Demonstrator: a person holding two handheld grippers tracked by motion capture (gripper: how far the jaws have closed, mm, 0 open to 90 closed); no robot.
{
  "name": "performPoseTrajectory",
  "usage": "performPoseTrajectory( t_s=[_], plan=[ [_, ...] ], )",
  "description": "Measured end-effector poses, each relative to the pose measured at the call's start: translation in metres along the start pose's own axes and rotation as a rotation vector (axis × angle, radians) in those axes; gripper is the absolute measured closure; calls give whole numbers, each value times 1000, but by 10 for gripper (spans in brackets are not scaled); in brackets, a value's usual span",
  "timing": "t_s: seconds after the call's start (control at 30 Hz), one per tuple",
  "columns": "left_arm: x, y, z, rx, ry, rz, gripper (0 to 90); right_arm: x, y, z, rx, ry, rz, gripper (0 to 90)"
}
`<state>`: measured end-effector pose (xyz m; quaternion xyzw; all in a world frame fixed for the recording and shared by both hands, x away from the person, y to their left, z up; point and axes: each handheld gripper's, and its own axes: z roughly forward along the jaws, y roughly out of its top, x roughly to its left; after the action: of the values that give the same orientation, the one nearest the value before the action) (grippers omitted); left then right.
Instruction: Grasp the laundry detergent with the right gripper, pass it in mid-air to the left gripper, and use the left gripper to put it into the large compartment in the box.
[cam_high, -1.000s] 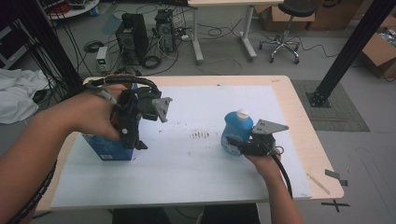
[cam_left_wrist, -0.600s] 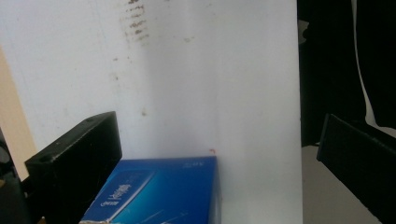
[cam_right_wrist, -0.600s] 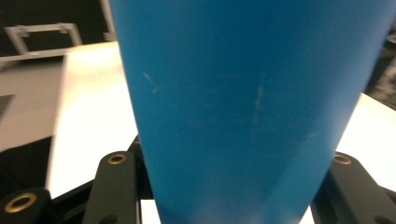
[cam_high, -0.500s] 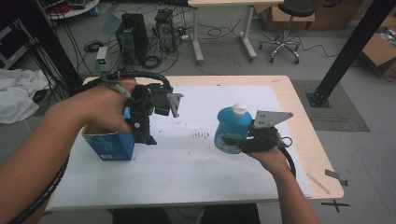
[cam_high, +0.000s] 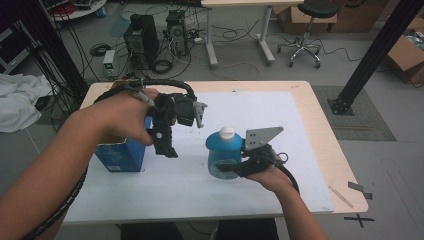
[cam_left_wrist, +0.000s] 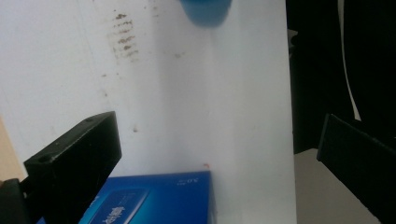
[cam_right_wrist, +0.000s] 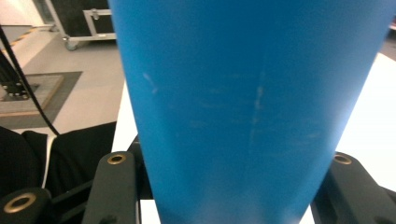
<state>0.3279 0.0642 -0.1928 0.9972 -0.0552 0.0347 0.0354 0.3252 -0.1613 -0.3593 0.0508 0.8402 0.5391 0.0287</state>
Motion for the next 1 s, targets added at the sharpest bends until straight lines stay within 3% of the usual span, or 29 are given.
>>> performPoseTrajectory(
  t_s=[0.23, 0.5, 1.0],
  plan=[
    [1, 5, 8, -8, -26, -5, 1, 3, 2, 33, -1, 56, -16, 458],
    [2, 3, 18, 6, -45, -36, 1, 6, 11, 62, -14, 76, -36, 458],
    [-2, 1, 33, -1, -44, -43, 3, 10, 32, 87, -32, 79, -68, 457]
  ],
)
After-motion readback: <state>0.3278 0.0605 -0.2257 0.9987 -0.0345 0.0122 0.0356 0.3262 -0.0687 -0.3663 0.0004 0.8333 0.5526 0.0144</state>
